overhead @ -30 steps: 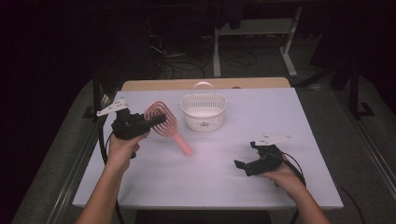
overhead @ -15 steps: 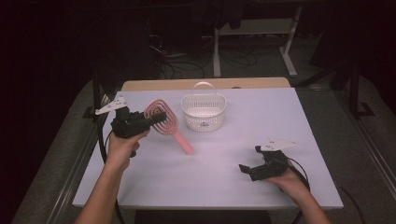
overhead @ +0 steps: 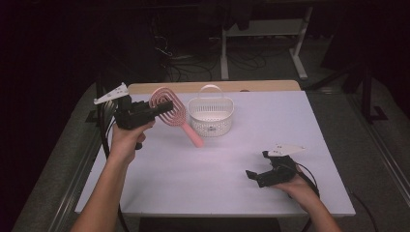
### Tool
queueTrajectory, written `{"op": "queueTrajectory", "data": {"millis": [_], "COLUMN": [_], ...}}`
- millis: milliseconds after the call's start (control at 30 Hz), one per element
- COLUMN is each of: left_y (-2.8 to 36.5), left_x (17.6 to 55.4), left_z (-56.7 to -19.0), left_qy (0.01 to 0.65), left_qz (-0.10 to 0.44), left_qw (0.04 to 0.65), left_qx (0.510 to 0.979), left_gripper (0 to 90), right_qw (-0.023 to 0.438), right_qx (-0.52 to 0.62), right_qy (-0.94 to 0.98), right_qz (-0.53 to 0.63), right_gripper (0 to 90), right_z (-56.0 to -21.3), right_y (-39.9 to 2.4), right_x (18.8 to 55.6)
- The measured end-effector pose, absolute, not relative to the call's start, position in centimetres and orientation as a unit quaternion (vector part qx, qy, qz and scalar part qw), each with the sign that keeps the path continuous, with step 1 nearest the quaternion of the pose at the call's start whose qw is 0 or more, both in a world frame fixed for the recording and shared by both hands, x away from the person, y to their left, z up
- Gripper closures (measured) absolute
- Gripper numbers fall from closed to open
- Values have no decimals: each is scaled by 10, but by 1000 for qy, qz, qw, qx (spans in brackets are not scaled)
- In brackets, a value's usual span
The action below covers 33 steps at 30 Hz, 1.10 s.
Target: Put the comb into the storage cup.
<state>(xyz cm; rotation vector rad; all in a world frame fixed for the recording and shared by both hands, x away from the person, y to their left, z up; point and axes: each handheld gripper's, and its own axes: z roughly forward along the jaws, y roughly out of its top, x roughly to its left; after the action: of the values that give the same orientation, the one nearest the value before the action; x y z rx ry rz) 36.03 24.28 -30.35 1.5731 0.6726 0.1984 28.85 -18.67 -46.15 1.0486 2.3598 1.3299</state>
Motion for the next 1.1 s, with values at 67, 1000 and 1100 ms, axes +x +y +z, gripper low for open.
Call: {"op": "queueTrajectory", "data": {"millis": [67, 1000, 1100], "left_y": [241, 207, 202], "left_x": [364, 411, 417], "left_z": [-300, -273, -273], "left_qy": [294, 283, 285], "left_qz": [87, 92, 94], "left_qw": [654, 679, 679], "left_qx": [692, 671, 670], "left_gripper": [650, 651, 651], "right_qw": [118, 120, 120], "right_qx": [359, 357, 359], "right_qy": [806, 805, 805], "right_qz": [455, 458, 458], "right_gripper": [2, 3, 3], "right_z": [-462, -460, -460], "right_y": [-187, -186, -187], "right_x": [289, 288, 288]}}
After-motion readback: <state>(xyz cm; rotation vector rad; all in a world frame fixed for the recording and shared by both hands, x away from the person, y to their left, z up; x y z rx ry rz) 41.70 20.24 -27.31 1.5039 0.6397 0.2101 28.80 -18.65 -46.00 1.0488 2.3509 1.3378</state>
